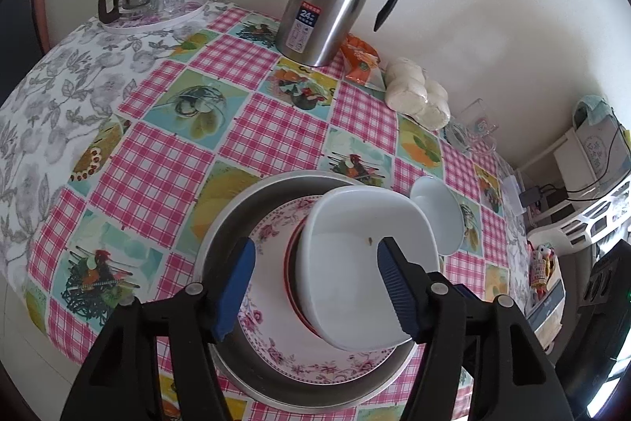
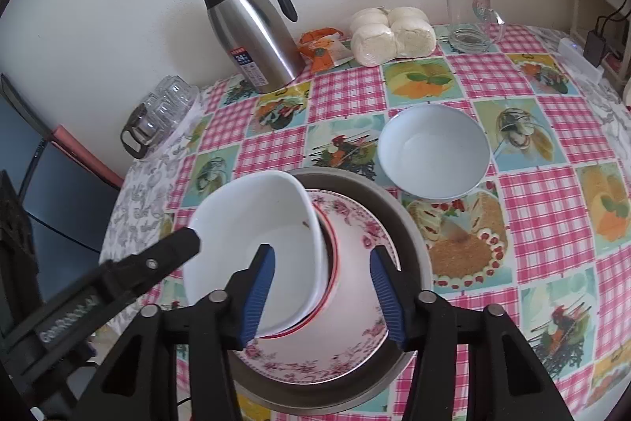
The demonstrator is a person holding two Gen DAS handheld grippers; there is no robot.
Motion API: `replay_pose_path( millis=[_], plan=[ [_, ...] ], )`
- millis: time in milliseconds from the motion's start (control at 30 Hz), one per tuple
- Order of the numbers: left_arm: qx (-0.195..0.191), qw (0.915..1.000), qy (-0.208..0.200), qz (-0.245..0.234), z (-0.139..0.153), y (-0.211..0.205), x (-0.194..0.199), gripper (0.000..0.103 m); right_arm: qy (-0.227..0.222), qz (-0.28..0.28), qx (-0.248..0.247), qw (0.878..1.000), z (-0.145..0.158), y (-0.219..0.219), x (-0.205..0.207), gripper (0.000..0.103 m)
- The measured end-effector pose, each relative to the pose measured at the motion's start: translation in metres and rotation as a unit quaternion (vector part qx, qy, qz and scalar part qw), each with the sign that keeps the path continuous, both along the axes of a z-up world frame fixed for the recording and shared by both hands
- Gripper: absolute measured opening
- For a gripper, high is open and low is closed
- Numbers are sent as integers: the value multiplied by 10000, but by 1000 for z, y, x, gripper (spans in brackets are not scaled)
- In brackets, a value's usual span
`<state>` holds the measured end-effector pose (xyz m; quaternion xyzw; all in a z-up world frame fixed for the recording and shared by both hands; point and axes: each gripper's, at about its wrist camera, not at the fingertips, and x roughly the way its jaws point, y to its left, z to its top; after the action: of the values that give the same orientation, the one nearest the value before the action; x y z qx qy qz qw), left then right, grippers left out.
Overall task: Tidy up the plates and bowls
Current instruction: 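Move the right gripper to the pale blue round bowl on the table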
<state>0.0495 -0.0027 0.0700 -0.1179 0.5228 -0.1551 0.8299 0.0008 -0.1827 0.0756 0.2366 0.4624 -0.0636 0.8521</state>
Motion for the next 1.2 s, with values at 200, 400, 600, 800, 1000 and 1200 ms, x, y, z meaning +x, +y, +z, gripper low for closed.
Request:
replay_pose_path(
  millis=[200, 400, 600, 800, 1000, 1200],
  plan=[
    [278, 9993, -85, 251, -1, 5, 1, 81, 19, -78, -53, 10000, -1, -4, 0, 72],
    [336, 9978, -103, 555, -4, 18, 4, 90, 41, -161, -129, 9998, -2, -7, -1, 79],
    [426, 9964, -183, 704, -4, 23, 5, 92, 65, -263, -180, 9995, -2, -11, -1, 90],
    [514, 9951, -194, 819, -7, 26, 7, 93, 24, -343, -198, 9992, -1, -16, -3, 99],
    [732, 9918, -229, 1023, -10, 29, 9, 99, -69, -420, -215, 9989, 0, -22, -6, 103],
    [744, 9887, -314, 1264, -8, 33, 9, 99, -96, -519, -230, 9983, 0, -33, -9, 103]
  ],
)
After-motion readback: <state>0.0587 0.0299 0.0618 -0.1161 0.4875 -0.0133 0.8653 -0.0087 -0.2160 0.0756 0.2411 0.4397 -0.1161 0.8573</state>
